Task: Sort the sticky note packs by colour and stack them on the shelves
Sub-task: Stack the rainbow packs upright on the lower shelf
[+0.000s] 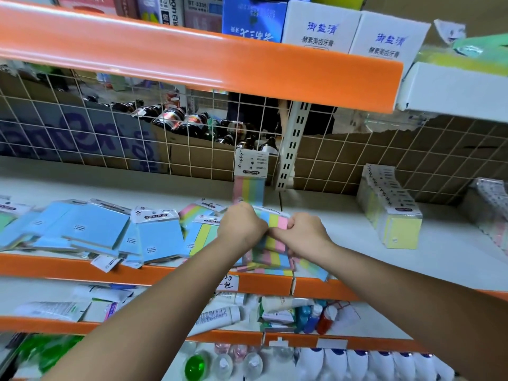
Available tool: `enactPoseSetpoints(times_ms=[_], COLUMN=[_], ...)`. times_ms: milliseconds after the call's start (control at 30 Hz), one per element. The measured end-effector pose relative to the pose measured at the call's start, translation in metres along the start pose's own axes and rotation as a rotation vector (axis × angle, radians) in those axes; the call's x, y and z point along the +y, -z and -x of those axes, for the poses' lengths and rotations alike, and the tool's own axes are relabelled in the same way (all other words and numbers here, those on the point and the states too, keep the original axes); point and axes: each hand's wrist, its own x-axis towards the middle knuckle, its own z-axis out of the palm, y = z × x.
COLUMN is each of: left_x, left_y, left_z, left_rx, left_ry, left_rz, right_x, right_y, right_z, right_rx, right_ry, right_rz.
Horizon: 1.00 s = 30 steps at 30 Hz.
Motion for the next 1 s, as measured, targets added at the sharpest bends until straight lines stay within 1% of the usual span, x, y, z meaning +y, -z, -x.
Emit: enactPoseSetpoints(times_ms=[200, 367, 633, 733, 867, 1000], left_x=[-0.008, -0.015, -0.022, -0.024, -0.026, -0.026], left_y=[0.004, 0.003, 0.004, 0.002, -0.005, -0.010], left_z=[-0.023, -0.047, -0.077, -0.086, -0.094, -0.098], left_rx=[0.039, 0.062, 0.128, 0.110, 0.036, -0.039], left_ry=[0.022, 0.008, -0.013, 0.002, 0.035, 0.073], left_rz=[0.099, 0.160, 0.206, 0.185, 0.160, 0.112], right_x=[-0.013, -0.026, -0.040, -0.044, -0.043, -0.036], right_y=[-0.001, -0.004, -0.017, -0.022, -0.030, -0.033], right_z=[-0.020, -0.039, -0.069, -0.077, -0.080, -0.082], right_rx=[0.117, 0.143, 0.122, 0.122, 0.069, 0.007], right_ry=[0.008, -0.027, -0.108, -0.111, -0.089, -0.109], right_rz=[0.059, 0.036, -0.094, -0.143, -0.240, -0.298])
